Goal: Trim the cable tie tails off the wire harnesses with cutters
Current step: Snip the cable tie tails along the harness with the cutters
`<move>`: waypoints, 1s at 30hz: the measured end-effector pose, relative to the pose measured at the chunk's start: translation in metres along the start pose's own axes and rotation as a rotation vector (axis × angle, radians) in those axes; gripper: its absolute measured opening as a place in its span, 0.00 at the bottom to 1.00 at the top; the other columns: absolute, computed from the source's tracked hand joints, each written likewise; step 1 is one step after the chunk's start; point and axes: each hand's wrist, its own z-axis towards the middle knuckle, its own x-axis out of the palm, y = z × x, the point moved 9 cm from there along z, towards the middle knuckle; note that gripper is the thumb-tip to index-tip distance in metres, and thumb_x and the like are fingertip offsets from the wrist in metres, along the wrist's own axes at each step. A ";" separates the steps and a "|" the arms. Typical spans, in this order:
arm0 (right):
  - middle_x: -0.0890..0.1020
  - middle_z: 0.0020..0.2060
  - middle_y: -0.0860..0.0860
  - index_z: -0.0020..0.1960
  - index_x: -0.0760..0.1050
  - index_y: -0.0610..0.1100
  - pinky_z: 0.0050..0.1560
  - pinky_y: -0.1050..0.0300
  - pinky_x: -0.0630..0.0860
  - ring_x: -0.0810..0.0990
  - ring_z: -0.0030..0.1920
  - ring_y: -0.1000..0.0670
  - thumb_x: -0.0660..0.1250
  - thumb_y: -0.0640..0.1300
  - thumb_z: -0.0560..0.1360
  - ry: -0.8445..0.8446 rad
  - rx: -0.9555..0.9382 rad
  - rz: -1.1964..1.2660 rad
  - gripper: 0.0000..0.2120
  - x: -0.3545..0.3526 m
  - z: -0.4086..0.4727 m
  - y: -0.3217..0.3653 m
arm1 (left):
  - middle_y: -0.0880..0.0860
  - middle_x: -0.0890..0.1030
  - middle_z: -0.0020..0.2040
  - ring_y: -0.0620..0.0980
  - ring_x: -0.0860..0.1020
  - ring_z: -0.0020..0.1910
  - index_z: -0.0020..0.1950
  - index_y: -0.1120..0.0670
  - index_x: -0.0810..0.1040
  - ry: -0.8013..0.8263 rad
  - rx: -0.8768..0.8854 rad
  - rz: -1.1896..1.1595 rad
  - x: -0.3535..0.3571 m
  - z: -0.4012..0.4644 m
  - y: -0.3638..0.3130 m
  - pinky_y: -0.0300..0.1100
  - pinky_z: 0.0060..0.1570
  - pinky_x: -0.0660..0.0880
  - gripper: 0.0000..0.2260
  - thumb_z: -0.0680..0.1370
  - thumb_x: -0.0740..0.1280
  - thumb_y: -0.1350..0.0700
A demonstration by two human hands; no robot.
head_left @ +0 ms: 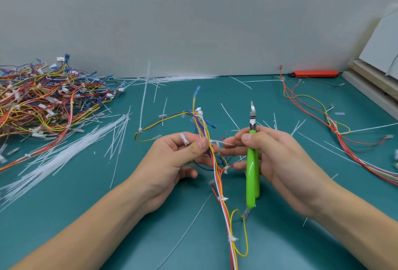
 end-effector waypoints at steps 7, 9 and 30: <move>0.87 0.54 0.45 0.55 0.78 0.38 0.48 0.49 0.82 0.87 0.57 0.46 0.68 0.49 0.73 -0.047 -0.020 -0.021 0.17 -0.008 0.001 0.001 | 0.55 0.86 0.54 0.46 0.79 0.43 0.49 0.52 0.84 0.056 0.002 0.053 0.004 0.000 0.000 0.38 0.33 0.75 0.07 0.76 0.73 0.50; 0.87 0.54 0.48 0.52 0.80 0.45 0.51 0.47 0.81 0.87 0.56 0.47 0.68 0.50 0.72 -0.103 -0.074 -0.081 0.12 -0.014 0.000 0.005 | 0.54 0.86 0.53 0.46 0.78 0.42 0.49 0.52 0.84 0.021 0.027 0.059 0.003 0.000 -0.001 0.39 0.32 0.76 0.05 0.77 0.73 0.51; 0.73 0.50 0.69 0.56 0.64 0.67 0.47 0.69 0.69 0.70 0.57 0.69 0.62 0.68 0.60 -0.026 -0.128 -1.015 0.26 0.004 -0.013 -0.004 | 0.51 0.83 0.52 0.46 0.81 0.43 0.47 0.50 0.82 -0.144 0.069 -0.131 -0.015 0.002 -0.004 0.38 0.31 0.75 0.04 0.77 0.69 0.52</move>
